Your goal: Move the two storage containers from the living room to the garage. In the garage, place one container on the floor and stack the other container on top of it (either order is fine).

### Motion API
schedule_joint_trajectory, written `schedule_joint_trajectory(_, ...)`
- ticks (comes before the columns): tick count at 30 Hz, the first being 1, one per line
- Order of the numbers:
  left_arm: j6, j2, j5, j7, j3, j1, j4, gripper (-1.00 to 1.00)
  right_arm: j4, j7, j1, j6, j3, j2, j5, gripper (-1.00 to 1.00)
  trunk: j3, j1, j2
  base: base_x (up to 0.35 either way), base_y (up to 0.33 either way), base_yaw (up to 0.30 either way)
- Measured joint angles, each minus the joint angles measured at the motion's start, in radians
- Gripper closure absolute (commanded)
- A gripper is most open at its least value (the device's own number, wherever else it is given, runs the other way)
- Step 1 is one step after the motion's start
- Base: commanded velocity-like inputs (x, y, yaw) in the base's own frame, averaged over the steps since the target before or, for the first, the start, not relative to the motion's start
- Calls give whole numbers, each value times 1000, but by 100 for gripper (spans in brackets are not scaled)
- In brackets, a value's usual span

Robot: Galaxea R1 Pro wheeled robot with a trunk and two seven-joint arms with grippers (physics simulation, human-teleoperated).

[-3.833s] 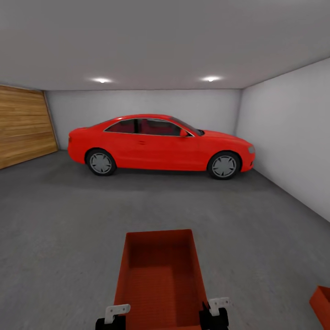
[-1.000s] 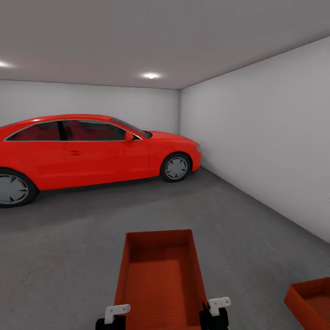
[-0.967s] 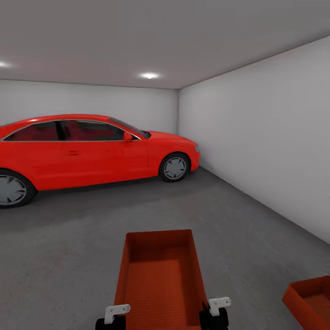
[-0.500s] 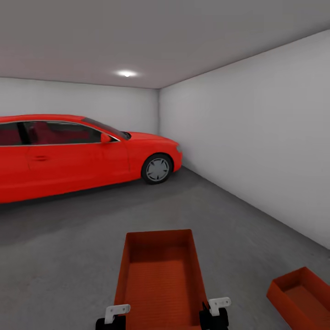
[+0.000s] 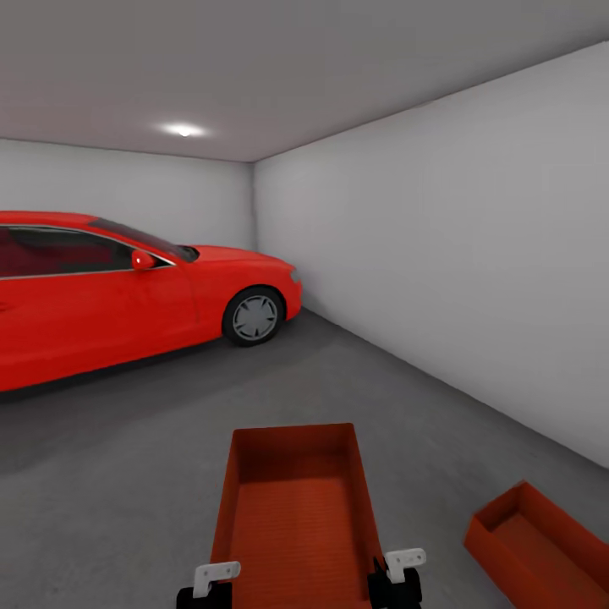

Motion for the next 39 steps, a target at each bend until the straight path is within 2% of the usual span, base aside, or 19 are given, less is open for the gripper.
schedule_joint_trajectory(14, 1, 0, -1, 1, 0, 0, 0, 100, 0, 0, 0, 0, 1, 0, -1, 100, 0, 0, 0, -4, 0, -275)
schedule_joint_trajectory(25, 0, 0, -1, 0, 0, 0, 0, 100, 0, 0, 0, 0, 1, 0, -2, 100, 0, 0, 0, -208, 0, -275)
schedule_joint_trajectory(39, 1, 0, 0, 0, -1, 0, -1, 100, 0, 0, 0, 0, 2, 0, -2, 100, 0, 0, 0, 9, 0, -275)
